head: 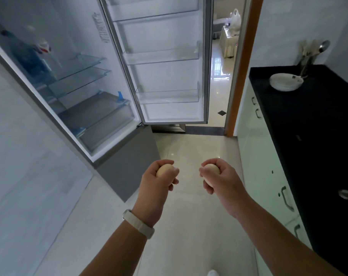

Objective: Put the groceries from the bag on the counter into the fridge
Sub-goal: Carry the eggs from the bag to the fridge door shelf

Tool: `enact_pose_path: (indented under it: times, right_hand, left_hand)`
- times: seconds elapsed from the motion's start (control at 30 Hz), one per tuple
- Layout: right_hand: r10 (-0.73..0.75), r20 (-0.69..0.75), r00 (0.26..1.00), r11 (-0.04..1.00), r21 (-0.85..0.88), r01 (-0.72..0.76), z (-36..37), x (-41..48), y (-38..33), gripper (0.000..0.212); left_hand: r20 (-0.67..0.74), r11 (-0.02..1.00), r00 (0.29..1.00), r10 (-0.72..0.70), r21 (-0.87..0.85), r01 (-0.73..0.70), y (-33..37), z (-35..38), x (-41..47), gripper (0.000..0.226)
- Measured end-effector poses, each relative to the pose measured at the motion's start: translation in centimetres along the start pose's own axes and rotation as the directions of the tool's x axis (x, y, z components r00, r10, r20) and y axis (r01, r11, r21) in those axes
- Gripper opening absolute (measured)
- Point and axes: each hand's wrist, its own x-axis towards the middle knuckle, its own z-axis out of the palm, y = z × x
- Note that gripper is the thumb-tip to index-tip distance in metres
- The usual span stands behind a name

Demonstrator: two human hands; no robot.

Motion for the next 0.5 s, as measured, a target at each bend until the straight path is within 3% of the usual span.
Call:
enact_pose_path:
  times: [0.27,0.5]
  right_hand:
    - [0.043,0.076,0.996,0.999,-0.015,-0.042,1.7,7.4,-0.7,0.01]
    - [0.078,0.06,0.995,0.996,-0.046,-0.075,5.2,15.2,-0.6,0.01]
  left_hand:
    - [-0.071,0.998,0.996,-0.062,0.0,0.062,-0.1,-0.2,5.8,0.014]
    - [-0.082,0.996,0.994,-0.072,-0.065,0.067,-0.7,-3.2,14.6,0.016]
